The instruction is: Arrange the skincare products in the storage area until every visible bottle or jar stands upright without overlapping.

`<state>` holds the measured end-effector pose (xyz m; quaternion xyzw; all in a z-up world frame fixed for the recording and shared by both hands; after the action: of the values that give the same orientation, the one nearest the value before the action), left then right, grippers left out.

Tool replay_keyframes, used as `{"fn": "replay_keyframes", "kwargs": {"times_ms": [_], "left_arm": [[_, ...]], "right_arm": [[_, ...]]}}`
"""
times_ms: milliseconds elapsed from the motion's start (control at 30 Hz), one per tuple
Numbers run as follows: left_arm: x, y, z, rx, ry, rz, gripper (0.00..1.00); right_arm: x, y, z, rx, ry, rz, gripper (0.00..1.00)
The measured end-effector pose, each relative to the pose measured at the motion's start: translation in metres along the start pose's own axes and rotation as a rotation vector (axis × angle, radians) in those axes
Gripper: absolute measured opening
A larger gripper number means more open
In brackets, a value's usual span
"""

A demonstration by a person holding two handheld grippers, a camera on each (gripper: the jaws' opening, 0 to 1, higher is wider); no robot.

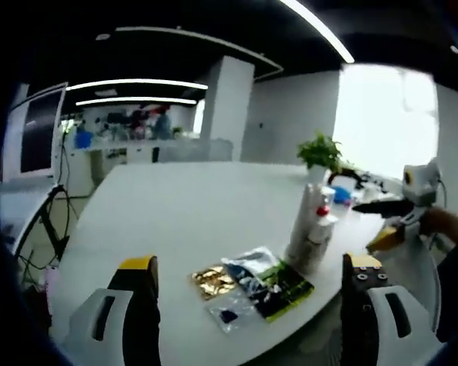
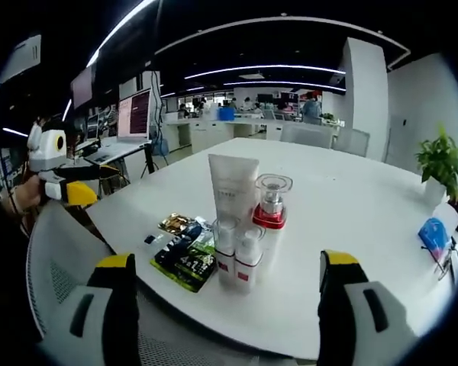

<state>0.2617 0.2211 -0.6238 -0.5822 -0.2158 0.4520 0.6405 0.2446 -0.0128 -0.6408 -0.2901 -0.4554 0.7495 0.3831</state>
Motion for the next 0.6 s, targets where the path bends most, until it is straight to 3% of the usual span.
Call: {"fn": "replay_keyframes", "kwargs": {"times_ms": [133,600], "left_arm": [[0.000,-0.002,0.000,-0.019,0.003,0.021,0.97],[0.005,0.011,-0.002,0.023,-0.009,0.024,0.97]], "right_arm": [[0.001,-0.001,0.001,-0.014,0.005,0.013,1.00],[0.000,0.000,0.000,-0.011,-0.005,-0.009,1.00]]}}
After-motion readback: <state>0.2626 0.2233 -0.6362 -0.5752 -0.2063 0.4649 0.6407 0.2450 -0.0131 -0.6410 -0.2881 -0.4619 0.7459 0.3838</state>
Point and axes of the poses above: the point that each gripper's makers call its tool centre point, and the gripper's own axes: z roughly backward along the fingers, x roughly to its left, y roughly out of its underside, the point moved 2 cm from there along z, roughly backward along the fingers, and after that the axes turned 5 degrees about z, right-handed, at the moved point
